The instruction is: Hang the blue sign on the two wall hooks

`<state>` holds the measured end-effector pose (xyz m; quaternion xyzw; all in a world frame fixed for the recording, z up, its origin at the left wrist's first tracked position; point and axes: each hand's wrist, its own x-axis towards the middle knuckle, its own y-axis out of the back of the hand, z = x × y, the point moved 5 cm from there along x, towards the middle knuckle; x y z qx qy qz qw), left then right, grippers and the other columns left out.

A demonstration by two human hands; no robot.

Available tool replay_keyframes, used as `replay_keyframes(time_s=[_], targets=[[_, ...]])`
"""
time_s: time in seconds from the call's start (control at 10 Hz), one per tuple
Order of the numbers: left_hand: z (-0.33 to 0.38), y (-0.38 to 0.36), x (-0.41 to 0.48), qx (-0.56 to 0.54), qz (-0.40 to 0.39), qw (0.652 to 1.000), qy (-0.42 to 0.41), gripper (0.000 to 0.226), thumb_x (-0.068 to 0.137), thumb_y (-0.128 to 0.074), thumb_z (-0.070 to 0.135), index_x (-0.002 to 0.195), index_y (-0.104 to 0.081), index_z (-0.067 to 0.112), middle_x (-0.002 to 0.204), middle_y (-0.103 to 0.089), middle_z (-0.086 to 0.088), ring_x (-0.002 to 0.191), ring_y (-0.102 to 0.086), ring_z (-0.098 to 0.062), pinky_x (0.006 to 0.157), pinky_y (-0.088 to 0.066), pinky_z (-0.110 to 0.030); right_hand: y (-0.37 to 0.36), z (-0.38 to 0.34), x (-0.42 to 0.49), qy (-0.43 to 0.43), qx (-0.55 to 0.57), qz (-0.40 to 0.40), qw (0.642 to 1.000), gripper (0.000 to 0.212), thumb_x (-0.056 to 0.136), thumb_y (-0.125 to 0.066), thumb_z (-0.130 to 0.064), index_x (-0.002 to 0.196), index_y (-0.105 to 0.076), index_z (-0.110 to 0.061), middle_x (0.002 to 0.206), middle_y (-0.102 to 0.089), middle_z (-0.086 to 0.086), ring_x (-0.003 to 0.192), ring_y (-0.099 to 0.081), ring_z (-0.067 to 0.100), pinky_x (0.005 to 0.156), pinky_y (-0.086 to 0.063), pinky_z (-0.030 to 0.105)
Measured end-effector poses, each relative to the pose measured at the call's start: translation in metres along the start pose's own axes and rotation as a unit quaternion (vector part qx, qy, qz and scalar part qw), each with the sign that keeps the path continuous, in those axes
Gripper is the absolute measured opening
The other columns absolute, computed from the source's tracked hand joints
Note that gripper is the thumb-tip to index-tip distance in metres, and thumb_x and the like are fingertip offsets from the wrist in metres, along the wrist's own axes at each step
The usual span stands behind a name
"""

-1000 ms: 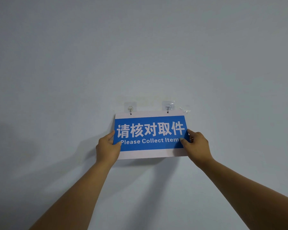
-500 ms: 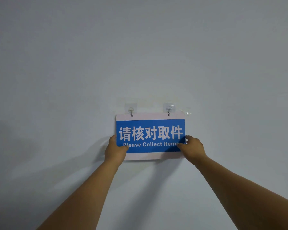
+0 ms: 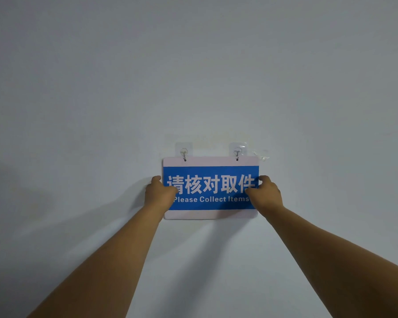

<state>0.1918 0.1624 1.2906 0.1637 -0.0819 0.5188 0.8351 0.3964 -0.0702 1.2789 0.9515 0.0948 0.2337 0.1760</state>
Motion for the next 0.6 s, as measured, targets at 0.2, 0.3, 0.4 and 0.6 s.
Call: replay_keyframes(time_s=[0.2, 0.3, 0.4, 0.6], targets=[[-0.005, -0.006, -0.002, 0.002, 0.001, 1.0, -0.011, 0.052, 0.08, -0.069, 0.01, 0.127, -0.047, 0.015, 0.11, -0.064, -0.003, 0.086, -0.067, -0.023, 0.068, -0.059, -0.037, 0.001, 0.001, 0.001, 0.012, 0.004, 0.007, 1.0, 0.054, 0.092, -0.064, -0.02, 0.143, -0.045, -0.014, 0.133, -0.061, 0.016, 0.117, -0.063, 0.035, 0.08, -0.059, 0.042], [-0.009, -0.004, 0.002, -0.024, -0.009, 1.0, 0.016, 0.062, 0.081, -0.069, 0.009, 0.136, -0.041, 0.014, 0.116, -0.061, -0.006, 0.089, -0.064, -0.024, 0.07, -0.056, -0.037, 0.001, 0.004, 0.004, 0.008, 0.01, -0.002, 1.0, 0.053, 0.093, -0.064, -0.017, 0.142, -0.045, -0.013, 0.133, -0.062, 0.015, 0.116, -0.064, 0.035, 0.081, -0.059, 0.043], [-0.013, -0.001, 0.006, -0.05, -0.017, 0.998, 0.041, 0.071, 0.082, -0.069, 0.01, 0.143, -0.034, 0.015, 0.128, -0.058, -0.01, 0.092, -0.062, -0.025, 0.069, -0.054, -0.037, 0.003, 0.006, 0.003, -0.001, 0.014, -0.012, 1.0, 0.053, 0.093, -0.063, -0.015, 0.143, -0.045, -0.012, 0.135, -0.062, 0.015, 0.117, -0.063, 0.034, 0.08, -0.057, 0.041], [-0.016, 0.002, 0.006, -0.06, -0.026, 0.997, 0.048, 0.074, 0.083, -0.069, 0.01, 0.146, -0.03, 0.014, 0.134, -0.054, -0.013, 0.098, -0.061, -0.027, 0.077, -0.053, -0.04, 0.009, 0.01, -0.002, -0.025, 0.021, -0.007, 0.999, 0.058, 0.094, -0.063, -0.016, 0.147, -0.039, -0.011, 0.136, -0.06, 0.018, 0.115, -0.061, 0.033, 0.08, -0.056, 0.042]])
